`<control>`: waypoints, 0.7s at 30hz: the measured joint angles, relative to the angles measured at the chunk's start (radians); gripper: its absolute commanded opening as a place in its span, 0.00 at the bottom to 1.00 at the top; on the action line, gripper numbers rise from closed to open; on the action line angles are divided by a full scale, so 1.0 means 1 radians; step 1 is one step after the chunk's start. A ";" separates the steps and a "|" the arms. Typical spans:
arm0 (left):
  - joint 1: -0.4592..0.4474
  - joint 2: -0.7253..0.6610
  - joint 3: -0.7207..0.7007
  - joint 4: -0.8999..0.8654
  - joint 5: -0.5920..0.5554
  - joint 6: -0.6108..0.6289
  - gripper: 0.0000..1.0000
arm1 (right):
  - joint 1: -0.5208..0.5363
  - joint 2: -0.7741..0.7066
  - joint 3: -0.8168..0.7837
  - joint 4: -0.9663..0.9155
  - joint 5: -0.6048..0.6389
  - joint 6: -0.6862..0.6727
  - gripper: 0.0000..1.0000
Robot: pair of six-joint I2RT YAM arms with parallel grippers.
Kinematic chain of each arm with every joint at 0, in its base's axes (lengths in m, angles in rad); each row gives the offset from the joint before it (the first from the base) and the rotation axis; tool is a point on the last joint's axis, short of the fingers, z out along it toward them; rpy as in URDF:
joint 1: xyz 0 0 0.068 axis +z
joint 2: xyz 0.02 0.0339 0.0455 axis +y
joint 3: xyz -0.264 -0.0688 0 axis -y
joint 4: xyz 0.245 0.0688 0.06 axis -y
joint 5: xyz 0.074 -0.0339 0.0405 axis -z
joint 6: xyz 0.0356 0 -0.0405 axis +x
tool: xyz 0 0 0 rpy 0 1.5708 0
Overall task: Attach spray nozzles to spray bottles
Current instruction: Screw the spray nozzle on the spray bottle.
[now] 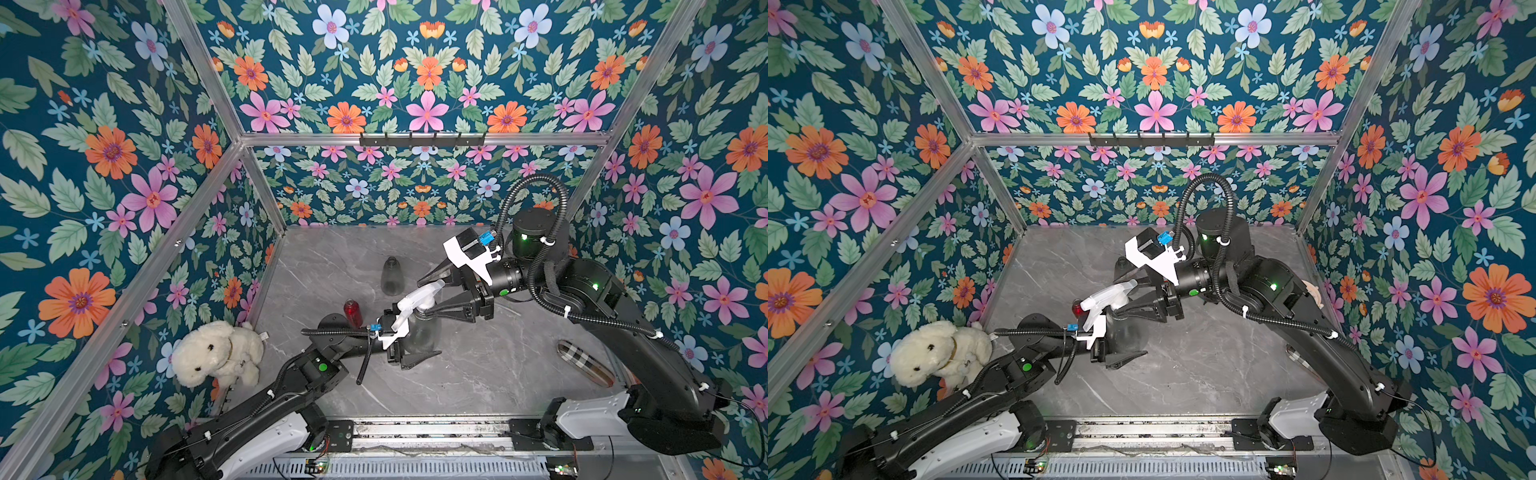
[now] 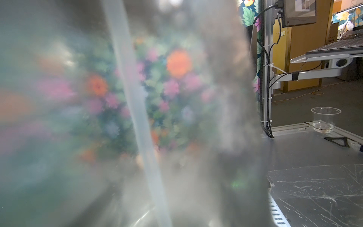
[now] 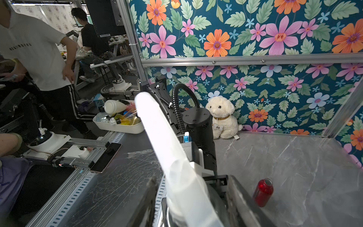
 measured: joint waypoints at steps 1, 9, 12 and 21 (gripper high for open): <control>0.001 0.000 0.000 0.000 0.000 0.000 0.00 | 0.000 0.001 -0.002 0.000 -0.001 0.000 0.56; 0.002 0.004 0.000 0.000 0.000 -0.003 0.00 | 0.000 -0.002 -0.044 0.012 -0.015 0.024 0.36; 0.003 0.005 0.000 -0.002 -0.009 -0.004 0.00 | 0.000 -0.012 -0.061 0.040 -0.011 0.024 0.30; 0.002 0.002 0.000 0.009 -0.146 0.021 0.00 | 0.053 -0.044 -0.125 0.154 0.163 0.074 0.28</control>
